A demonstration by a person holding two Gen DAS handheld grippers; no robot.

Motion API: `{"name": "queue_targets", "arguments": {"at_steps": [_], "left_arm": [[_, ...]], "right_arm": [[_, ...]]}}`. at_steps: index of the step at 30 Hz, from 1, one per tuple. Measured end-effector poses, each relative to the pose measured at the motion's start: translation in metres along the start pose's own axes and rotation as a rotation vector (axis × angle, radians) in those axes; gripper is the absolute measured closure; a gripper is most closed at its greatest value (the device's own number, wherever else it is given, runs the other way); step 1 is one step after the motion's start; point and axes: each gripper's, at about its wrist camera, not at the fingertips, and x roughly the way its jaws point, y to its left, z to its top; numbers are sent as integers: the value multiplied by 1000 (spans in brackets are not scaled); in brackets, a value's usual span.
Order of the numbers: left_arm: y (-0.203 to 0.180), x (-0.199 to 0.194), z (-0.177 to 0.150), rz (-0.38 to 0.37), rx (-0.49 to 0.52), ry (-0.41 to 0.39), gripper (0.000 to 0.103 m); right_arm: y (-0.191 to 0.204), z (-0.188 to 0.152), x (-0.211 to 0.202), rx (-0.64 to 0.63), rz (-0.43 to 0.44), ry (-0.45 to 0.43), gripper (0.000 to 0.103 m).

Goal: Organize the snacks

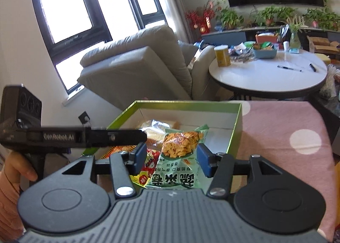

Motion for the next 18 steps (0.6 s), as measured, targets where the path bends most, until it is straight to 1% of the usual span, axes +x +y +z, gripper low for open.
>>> {"name": "queue_targets", "arguments": {"at_steps": [5, 8, 11, 14, 16, 18], "left_arm": [[-10, -9, -12, -7, 32, -2, 24], [-17, -16, -18, 4, 56, -5, 22], [-26, -24, -25, 30, 85, -24, 15], [-36, -32, -33, 40, 125, -36, 13], [-42, -36, -38, 38, 136, -39, 10], [-47, -36, -45, 32, 148, -25, 10]], "right_arm": [[3, -3, -18, 16, -20, -37, 25], [4, -8, -26, 31, -22, -47, 25], [4, -15, -33, 48, -34, -49, 25], [2, -23, -37, 79, -48, -40, 25], [1, -30, -40, 100, -74, -30, 25], [0, -37, -41, 115, -120, -20, 25]]}}
